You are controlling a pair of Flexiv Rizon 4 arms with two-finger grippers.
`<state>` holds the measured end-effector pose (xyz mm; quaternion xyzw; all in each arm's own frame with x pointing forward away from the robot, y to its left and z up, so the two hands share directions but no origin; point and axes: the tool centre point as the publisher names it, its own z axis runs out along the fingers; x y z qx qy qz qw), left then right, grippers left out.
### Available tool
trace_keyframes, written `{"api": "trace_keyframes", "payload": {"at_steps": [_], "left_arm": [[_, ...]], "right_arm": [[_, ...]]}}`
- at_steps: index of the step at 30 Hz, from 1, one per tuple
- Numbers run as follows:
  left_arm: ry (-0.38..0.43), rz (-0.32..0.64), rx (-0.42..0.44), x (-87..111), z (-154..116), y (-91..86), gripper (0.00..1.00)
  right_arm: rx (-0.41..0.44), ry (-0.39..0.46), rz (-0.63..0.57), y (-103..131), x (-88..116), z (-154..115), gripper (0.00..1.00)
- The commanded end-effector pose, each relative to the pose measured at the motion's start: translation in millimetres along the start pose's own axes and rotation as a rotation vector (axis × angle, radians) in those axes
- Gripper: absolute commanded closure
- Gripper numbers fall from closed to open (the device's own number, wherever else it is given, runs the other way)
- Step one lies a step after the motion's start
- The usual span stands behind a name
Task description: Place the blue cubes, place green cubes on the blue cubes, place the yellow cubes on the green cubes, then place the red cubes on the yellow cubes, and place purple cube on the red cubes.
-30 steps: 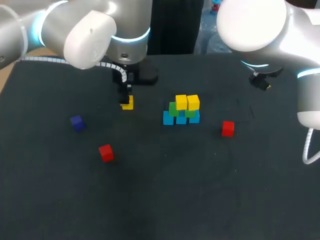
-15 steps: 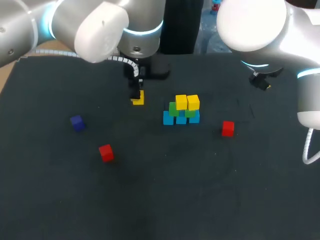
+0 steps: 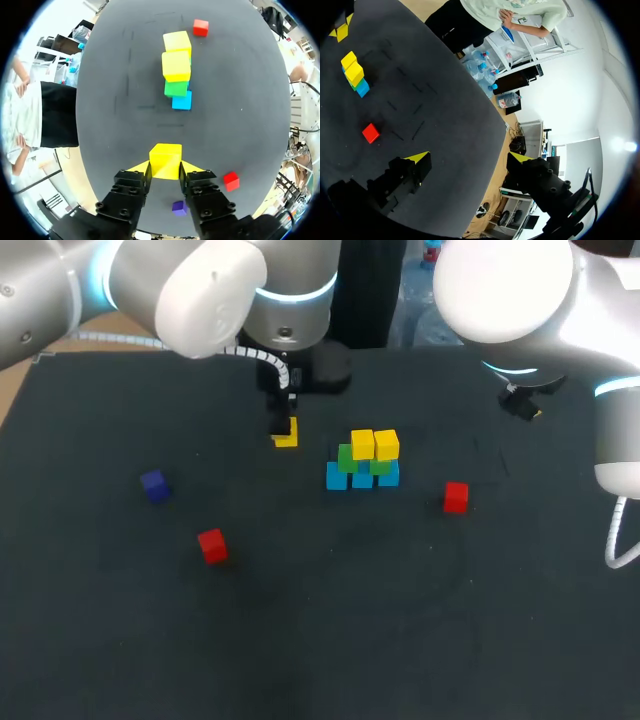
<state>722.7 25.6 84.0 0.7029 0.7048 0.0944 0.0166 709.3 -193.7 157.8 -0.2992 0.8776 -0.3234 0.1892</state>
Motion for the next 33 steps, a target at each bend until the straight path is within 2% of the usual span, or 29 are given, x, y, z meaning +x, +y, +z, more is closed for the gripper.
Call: {"api": "trace_keyframes", "payload": {"at_steps": [1, 26, 33], "left_arm": [[-0.002, 0.005, -0.004, -4.4, -2.3, -4.0, 1.00], [-0.040, 0.059, -0.016, -35.1, -12.5, -21.4, 1.00], [-0.060, 0.046, -0.018, -38.9, -11.2, -22.5, 1.00]], "right_arm": [[0.001, -0.004, 0.001, -0.2, 1.2, 0.5, 0.00], [0.001, -0.004, 0.001, -0.2, 1.2, 0.5, 0.00], [0.001, -0.004, 0.001, -0.2, 1.2, 0.5, 0.00]]}}
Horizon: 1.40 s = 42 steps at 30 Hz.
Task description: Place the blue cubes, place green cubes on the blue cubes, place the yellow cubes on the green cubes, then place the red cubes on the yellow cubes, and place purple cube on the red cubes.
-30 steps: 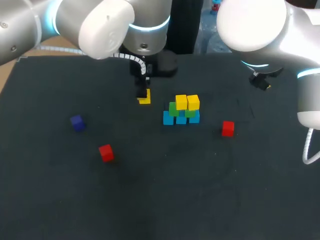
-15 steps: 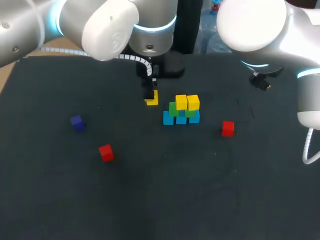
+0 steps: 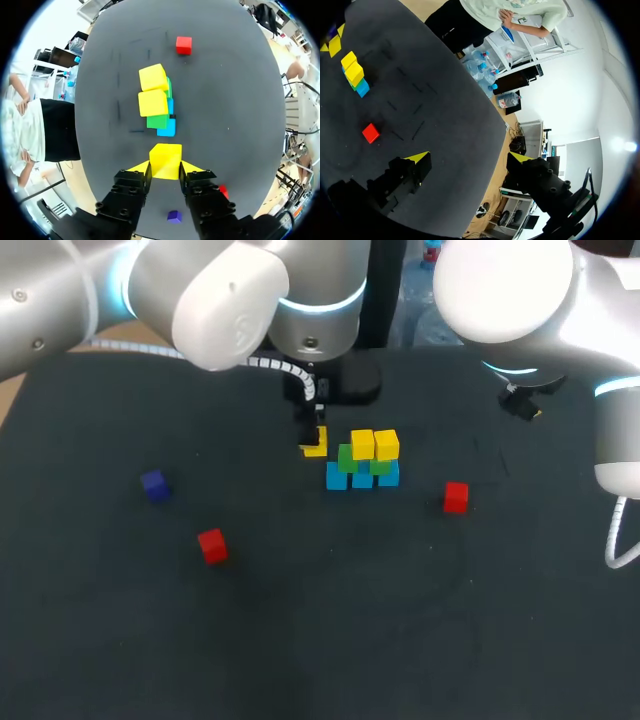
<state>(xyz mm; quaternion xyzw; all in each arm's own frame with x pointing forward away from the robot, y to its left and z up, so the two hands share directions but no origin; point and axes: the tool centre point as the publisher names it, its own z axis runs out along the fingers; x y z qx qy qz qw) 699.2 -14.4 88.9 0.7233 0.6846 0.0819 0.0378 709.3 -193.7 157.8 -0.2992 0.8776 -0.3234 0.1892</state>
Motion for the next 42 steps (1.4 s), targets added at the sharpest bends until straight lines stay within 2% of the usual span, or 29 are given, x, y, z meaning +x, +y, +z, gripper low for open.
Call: {"api": "trace_keyframes", "payload": {"at_steps": [1, 6, 9, 12, 17, 19, 22, 26, 29, 34, 42], "left_arm": [[-0.014, -0.009, -0.004, -0.7, 1.7, 0.0, 1.00], [-0.037, 0.001, -0.014, -8.6, -0.9, -2.4, 1.00], [-0.051, 0.005, -0.030, -6.6, -6.5, -2.1, 1.00], [-0.040, -0.038, -0.059, 9.2, -13.0, 3.9, 1.00], [-0.005, -0.131, -0.122, 58.4, -27.1, 17.3, 1.00], [-0.005, -0.158, -0.133, 65.3, -31.9, 18.3, 1.00], [-0.027, -0.151, -0.138, 55.3, -35.2, 15.3, 1.00], [-0.072, -0.066, -0.106, 21.7, -36.1, 0.4, 1.00], [-0.070, -0.024, -0.083, 5.1, -28.2, -10.0, 1.00], [-0.049, -0.009, -0.056, 0.7, -14.8, -12.4, 1.00], [-0.053, -0.027, -0.064, 1.6, -15.9, -8.7, 1.00]], "right_arm": [[0.001, -0.004, 0.001, -0.1, 1.2, 0.5, 0.00], [0.001, -0.004, 0.001, -0.1, 1.2, 0.5, 0.00], [0.001, -0.004, 0.001, -0.1, 1.2, 0.5, 0.00], [0.001, -0.004, 0.001, -0.1, 1.2, 0.5, 0.00], [0.001, -0.004, 0.001, -0.1, 1.2, 0.5, 0.00], [0.001, -0.004, 0.001, -0.1, 1.2, 0.5, 0.00], [0.001, -0.004, 0.001, -0.1, 1.2, 0.5, 0.00], [0.001, -0.004, 0.001, -0.1, 1.2, 0.5, 0.00], [0.001, -0.004, 0.001, -0.1, 1.2, 0.5, 0.00], [0.001, -0.004, 0.001, -0.1, 1.2, 0.5, 0.00], [0.001, -0.004, 0.001, -0.1, 1.2, 0.5, 0.00]]}}
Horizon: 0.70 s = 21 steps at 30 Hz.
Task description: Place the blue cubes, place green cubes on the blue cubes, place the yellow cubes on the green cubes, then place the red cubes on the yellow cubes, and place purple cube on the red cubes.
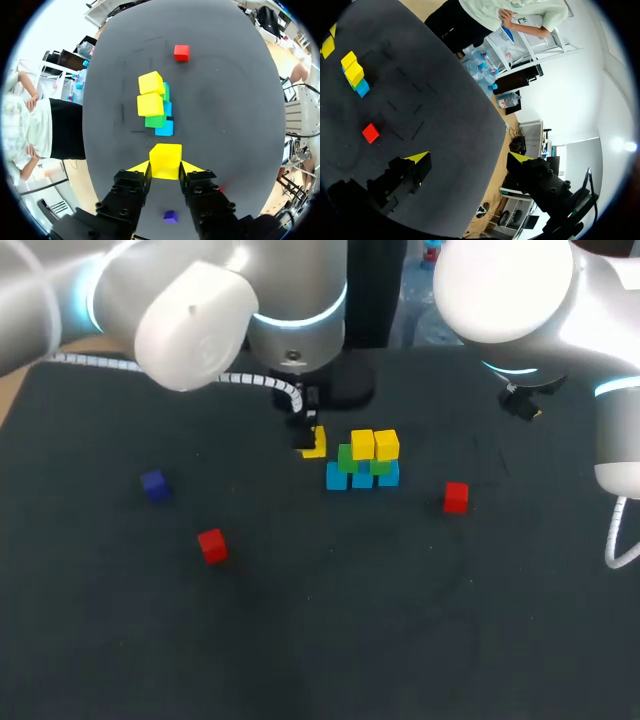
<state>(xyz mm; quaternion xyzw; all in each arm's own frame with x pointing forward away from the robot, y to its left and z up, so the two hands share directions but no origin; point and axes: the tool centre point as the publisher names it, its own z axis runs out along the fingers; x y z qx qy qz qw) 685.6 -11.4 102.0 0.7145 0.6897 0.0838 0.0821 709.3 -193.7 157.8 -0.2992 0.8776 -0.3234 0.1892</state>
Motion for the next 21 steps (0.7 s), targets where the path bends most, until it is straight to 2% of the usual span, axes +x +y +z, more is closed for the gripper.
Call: {"api": "trace_keyframes", "payload": {"at_steps": [1, 21], "left_arm": [[0.002, 0.000, 0.002, -1.6, -0.9, 2.6, 1.00], [-0.038, -0.018, -0.037, 3.6, -8.6, 9.0, 1.00]], "right_arm": [[0.001, -0.004, 0.001, -0.2, 1.2, 0.5, 0.00], [0.001, -0.004, 0.001, -0.2, 1.2, 0.5, 0.00]]}}
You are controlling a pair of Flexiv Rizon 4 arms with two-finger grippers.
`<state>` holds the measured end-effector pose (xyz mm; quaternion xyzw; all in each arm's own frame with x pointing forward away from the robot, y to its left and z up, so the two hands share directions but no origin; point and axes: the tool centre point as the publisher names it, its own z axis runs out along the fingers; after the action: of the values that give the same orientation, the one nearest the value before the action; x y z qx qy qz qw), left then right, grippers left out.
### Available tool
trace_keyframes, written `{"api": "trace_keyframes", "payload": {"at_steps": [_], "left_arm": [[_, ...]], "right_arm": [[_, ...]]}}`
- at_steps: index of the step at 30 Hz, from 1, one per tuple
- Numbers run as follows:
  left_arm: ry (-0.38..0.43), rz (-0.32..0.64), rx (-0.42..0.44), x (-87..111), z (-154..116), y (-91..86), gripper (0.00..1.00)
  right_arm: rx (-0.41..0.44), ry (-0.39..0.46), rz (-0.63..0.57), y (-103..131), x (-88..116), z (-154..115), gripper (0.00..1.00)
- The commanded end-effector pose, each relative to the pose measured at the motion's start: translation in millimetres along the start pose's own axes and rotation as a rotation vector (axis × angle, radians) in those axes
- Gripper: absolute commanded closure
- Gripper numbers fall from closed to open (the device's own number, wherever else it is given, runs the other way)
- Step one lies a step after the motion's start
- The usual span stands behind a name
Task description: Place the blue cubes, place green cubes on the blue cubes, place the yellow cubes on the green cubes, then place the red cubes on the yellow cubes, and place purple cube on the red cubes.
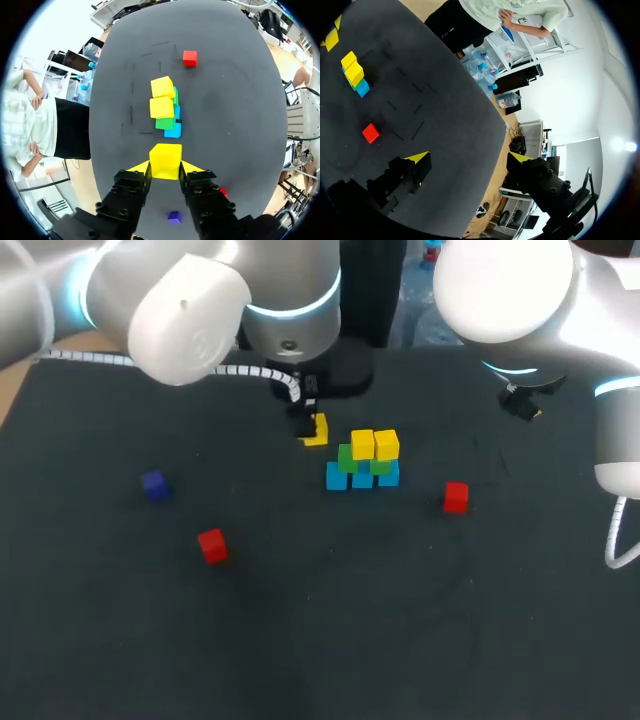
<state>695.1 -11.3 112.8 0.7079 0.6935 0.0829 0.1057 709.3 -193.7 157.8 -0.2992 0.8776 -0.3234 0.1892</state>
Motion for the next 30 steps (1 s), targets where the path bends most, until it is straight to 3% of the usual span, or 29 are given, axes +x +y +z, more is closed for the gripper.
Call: {"api": "trace_keyframes", "payload": {"at_steps": [1, 16, 30], "left_arm": [[-0.006, 0.000, -0.004, 3.1, -0.6, -2.7, 1.00], [0.006, 0.008, 0.002, 3.6, 3.9, -4.4, 1.00], [-0.023, 0.087, 0.025, -27.4, 16.5, -4.8, 1.00]], "right_arm": [[0.001, -0.004, 0.001, -0.2, 1.2, 0.5, 0.00], [0.001, -0.004, 0.001, -0.2, 1.2, 0.5, 0.00], [0.001, -0.004, 0.001, -0.2, 1.2, 0.5, 0.00]]}}
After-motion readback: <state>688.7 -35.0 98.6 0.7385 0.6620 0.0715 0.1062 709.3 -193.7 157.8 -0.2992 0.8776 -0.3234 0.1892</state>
